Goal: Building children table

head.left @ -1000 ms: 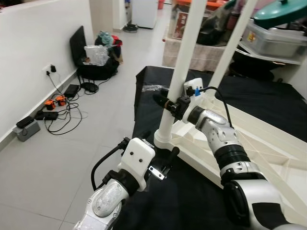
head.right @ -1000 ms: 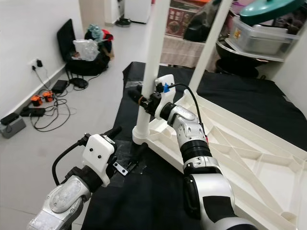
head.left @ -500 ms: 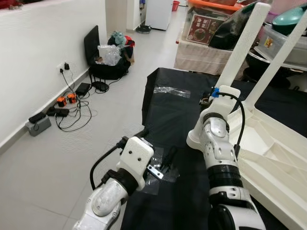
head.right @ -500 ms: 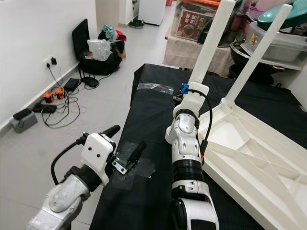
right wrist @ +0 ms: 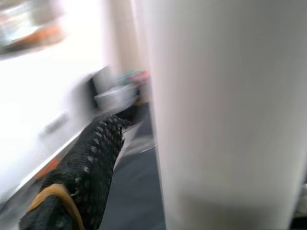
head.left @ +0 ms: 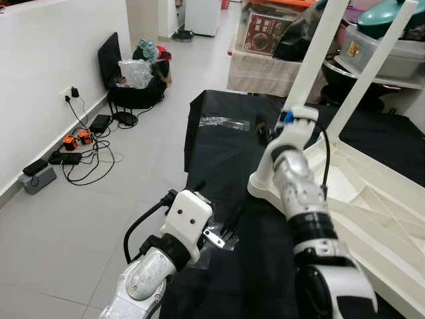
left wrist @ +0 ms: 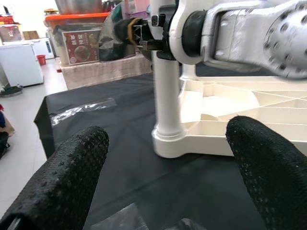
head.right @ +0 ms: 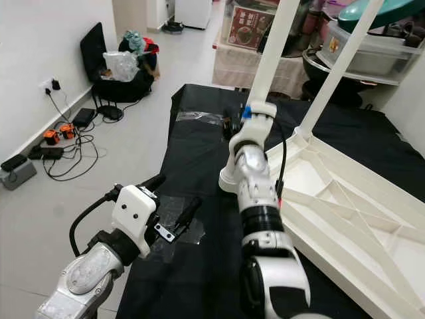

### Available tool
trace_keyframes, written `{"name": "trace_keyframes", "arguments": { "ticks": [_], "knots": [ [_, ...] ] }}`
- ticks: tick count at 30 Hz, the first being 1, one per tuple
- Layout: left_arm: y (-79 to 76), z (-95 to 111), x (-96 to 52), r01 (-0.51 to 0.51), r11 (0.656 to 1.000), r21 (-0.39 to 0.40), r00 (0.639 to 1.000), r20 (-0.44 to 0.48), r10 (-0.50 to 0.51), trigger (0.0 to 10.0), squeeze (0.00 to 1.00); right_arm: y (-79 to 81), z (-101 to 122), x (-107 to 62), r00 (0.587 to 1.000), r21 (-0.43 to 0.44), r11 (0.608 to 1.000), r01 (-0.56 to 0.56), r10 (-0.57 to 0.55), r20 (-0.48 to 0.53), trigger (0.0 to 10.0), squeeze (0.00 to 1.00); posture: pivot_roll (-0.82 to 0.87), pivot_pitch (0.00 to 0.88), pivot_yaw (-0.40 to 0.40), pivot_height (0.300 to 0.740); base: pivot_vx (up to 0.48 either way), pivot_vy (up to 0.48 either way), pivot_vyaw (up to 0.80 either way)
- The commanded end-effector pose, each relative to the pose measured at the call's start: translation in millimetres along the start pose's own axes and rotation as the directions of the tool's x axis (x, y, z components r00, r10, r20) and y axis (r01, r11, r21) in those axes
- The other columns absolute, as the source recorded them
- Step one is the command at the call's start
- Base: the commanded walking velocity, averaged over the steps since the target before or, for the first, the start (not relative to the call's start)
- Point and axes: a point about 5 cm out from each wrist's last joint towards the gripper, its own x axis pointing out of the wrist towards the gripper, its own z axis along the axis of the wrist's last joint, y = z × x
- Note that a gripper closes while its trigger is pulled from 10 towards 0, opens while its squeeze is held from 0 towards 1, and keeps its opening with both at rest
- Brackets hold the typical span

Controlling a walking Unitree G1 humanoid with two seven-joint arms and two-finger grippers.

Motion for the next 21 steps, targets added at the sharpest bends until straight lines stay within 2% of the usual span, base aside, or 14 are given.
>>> {"name": "trace_keyframes", "arguments": {
  "ticks": [1, 5, 6, 7, 9, 16, 17, 18, 19, 20, 21],
  "knots": [
    [-1.5, -0.3, 0.9, 0.001, 1.000, -0.003, 1.000, 0.003, -0.001, 10.0, 0.00, 25.6, -29.4, -23.9, 0.840, 0.001, 0.855, -0.519, 0.510, -0.184, 10.0, 0.00, 0.09, 0.000, -0.123, 0.740, 0.000, 0.000, 0.00],
    [-1.5, -0.3, 0.9, 0.001, 1.000, -0.003, 1.000, 0.003, -0.001, 10.0, 0.00, 25.6, -29.4, -23.9, 0.840, 0.001, 0.855, -0.519, 0.510, -0.184, 10.0, 0.00, 0.09, 0.000, -0.123, 0.740, 0.000, 0.000, 0.00],
    [-1.4, 0.0, 1.0, 0.000, 1.000, -0.004, 1.000, 0.004, 0.000, 10.0, 0.00, 25.1, -35.1, -34.5, 0.776, -0.001, 0.794, -0.608, 0.593, -0.215, 10.0, 0.00, 0.09, 0.000, -0.123, 0.740, 0.000, 0.000, 0.00],
    [-1.2, 0.0, 0.7, -0.001, 1.000, -0.003, 1.000, 0.004, 0.001, 10.0, 0.00, 21.4, -36.6, -39.0, 0.739, 0.012, 0.758, -0.653, 0.639, -0.214, 10.0, 0.00, 0.09, 0.000, -0.118, 0.740, 0.000, 0.000, 0.00],
    [-1.2, 0.1, 0.2, -0.001, 1.000, -0.002, 1.000, 0.003, 0.001, 10.0, 0.00, 16.5, -33.0, -34.8, 0.736, 0.041, 0.752, -0.658, 0.654, -0.177, 10.0, 0.00, 0.10, 0.000, -0.118, 0.740, 0.000, 0.000, 0.00],
    [-2.1, 0.5, 0.0, 0.003, 1.000, -0.002, 1.000, 0.003, -0.003, 10.0, 0.00, 17.0, -28.6, -28.4, 0.736, 0.072, 0.746, -0.662, 0.665, -0.131, 10.0, 0.00, 0.10, 0.000, -0.117, 0.740, 0.000, 0.000, 0.00],
    [-2.0, 0.4, -0.1, 0.003, 1.000, 0.000, 1.000, 0.002, -0.003, 10.0, 0.00, 16.7, -26.7, -22.4, 0.766, 0.077, 0.773, -0.630, 0.635, -0.103, 0.0, 0.00, 0.10, 0.000, -0.119, 0.740, 0.000, 0.000, 0.00],
    [-2.0, 0.4, -0.1, 0.003, 1.000, 0.000, 1.000, 0.002, -0.003, 10.0, 0.00, 16.7, -26.7, -22.4, 0.766, 0.077, 0.773, -0.630, 0.635, -0.103, 0.0, 0.00, 0.10, 0.000, -0.119, 0.740, 0.000, 0.000, 0.00],
    [-1.9, 0.3, -0.3, 0.002, 1.000, 0.002, 1.000, 0.002, -0.002, 10.0, 0.00, 16.6, -25.6, -16.7, 0.806, 0.082, 0.809, -0.582, 0.587, -0.077, 0.0, 0.00, 0.10, 0.000, -0.121, 0.740, 0.000, 0.000, 0.00],
    [-1.9, 0.3, -0.3, 0.002, 1.000, 0.002, 1.000, 0.002, -0.002, 10.0, 0.00, 16.6, -25.6, -16.7, 0.806, 0.082, 0.809, -0.582, 0.587, -0.077, 0.0, 0.00, 0.10, 0.000, -0.121, 0.740, 0.000, 0.000, 0.00],
    [-1.8, 0.1, -0.5, 0.002, 1.000, 0.004, 1.000, 0.001, -0.002, 10.0, 0.00, 15.1, -25.0, -12.4, 0.843, 0.091, 0.843, -0.530, 0.536, -0.054, 0.0, 0.00, 0.10, 0.000, -0.121, 0.740, 0.000, 0.000, 0.00]
  ]
}}
